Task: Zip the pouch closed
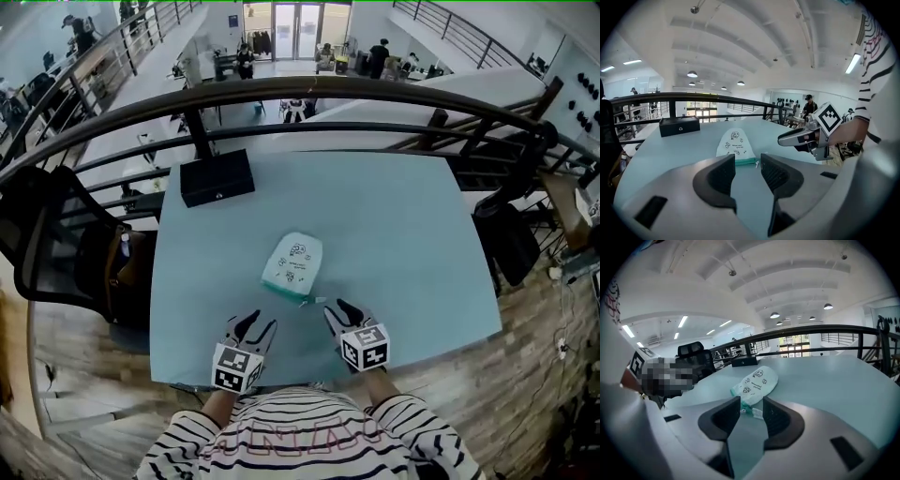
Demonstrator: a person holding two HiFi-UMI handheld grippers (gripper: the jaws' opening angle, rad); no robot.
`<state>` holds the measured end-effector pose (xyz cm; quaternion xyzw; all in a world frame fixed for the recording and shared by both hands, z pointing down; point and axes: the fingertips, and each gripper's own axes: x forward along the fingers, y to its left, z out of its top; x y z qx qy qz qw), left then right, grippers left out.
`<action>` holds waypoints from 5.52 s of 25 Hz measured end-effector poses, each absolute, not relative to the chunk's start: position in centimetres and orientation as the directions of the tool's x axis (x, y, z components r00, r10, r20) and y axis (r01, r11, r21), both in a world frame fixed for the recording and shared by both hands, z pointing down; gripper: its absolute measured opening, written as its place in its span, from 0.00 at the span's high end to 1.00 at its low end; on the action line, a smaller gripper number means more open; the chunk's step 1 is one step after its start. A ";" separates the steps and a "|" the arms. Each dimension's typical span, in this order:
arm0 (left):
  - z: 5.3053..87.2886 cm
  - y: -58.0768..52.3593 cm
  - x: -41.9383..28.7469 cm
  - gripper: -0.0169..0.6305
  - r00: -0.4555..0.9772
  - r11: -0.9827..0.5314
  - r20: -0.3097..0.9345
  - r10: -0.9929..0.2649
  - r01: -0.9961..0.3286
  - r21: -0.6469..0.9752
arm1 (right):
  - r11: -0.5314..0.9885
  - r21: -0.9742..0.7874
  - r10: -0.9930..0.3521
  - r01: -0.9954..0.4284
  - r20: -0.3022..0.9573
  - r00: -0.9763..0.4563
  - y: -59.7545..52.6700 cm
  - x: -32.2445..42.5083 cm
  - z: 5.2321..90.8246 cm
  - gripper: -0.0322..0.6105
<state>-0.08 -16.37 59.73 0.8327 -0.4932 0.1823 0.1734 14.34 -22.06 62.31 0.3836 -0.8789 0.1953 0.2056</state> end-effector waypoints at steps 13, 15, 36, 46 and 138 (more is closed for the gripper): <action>63.2 -18.1 4.0 0.74 0.427 -0.440 0.519 -0.740 -0.892 0.106 | 0.802 -0.089 -0.411 -0.591 0.636 -0.653 -24.1 12.6 68.0 0.70; 63.9 -18.3 4.0 0.74 0.415 -0.431 0.530 -0.739 -0.897 0.102 | 0.825 -0.066 -0.389 -0.561 0.652 -0.650 -24.2 12.2 68.8 0.70; 68.0 -20.7 5.1 0.74 0.436 -0.484 0.610 -0.662 -0.870 0.096 | 0.879 -0.100 -0.296 -0.467 0.653 -0.697 -23.2 9.5 69.0 0.89; 68.1 -22.4 6.0 0.74 0.466 -0.487 0.590 -0.659 -0.863 0.137 | 0.874 -0.116 -0.311 -0.472 0.613 -0.726 -22.6 8.8 66.6 0.89; 67.1 -22.4 -5.2 0.93 0.377 -0.438 0.692 -0.616 -0.894 0.097 | 0.580 -0.170 -0.580 -0.796 0.600 -0.551 -17.7 8.3 62.2 0.89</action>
